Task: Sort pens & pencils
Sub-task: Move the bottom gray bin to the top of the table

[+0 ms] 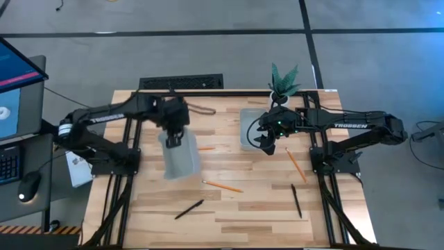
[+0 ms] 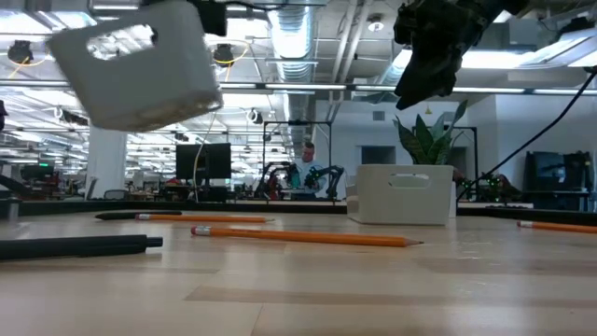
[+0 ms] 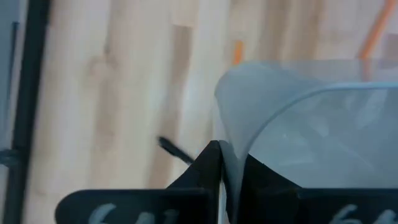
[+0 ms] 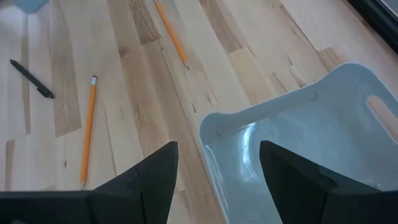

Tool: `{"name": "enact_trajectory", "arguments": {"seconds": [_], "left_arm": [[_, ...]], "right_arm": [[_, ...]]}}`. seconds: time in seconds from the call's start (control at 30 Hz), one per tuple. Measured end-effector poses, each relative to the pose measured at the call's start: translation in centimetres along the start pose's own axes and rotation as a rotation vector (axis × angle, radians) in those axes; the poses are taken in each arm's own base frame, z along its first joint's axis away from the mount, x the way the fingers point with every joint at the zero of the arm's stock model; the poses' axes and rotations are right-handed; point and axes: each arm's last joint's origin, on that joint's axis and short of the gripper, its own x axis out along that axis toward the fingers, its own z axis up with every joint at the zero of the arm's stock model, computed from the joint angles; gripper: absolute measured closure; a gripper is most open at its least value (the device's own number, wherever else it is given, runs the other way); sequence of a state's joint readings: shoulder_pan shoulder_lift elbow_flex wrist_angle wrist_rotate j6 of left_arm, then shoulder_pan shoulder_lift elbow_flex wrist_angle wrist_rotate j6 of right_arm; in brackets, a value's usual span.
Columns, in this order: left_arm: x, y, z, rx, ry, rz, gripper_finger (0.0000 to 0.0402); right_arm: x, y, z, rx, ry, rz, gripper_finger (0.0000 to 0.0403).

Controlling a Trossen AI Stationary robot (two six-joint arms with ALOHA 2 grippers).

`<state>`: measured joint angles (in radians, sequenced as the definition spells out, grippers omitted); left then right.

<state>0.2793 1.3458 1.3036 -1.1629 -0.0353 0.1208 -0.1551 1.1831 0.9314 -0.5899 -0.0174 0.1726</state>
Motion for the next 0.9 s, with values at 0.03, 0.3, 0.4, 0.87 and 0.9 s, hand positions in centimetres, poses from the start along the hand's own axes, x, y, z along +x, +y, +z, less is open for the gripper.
{"name": "enact_trajectory", "arguments": {"seconds": [0.03, 0.3, 0.4, 0.87, 0.9], "left_arm": [[0.2, 0.6, 0.4, 0.009, 0.007, 0.007, 0.0401], [2.0, 5.8, 4.9, 0.073, 0.036, 0.055, 0.0401], [2.8, 7.7, 7.0, 0.094, 0.044, 0.069, 0.0401], [9.0, 12.1, 13.1, 0.164, 0.118, 0.124, 0.0401], [9.6, 12.2, 13.3, 0.165, 0.127, 0.121, 0.0401]], "right_arm": [[0.0, 0.0, 0.0, 0.0, -0.001, 0.0, 0.0154], [0.0, -0.1, 0.0, 0.005, -0.004, -0.002, 0.0154], [0.0, -0.1, 0.0, 0.006, -0.004, -0.002, 0.0154], [0.0, -0.1, 0.0, 0.007, -0.001, -0.003, 0.0154], [0.0, -0.1, 0.0, 0.007, -0.001, -0.003, 0.0154]]}}
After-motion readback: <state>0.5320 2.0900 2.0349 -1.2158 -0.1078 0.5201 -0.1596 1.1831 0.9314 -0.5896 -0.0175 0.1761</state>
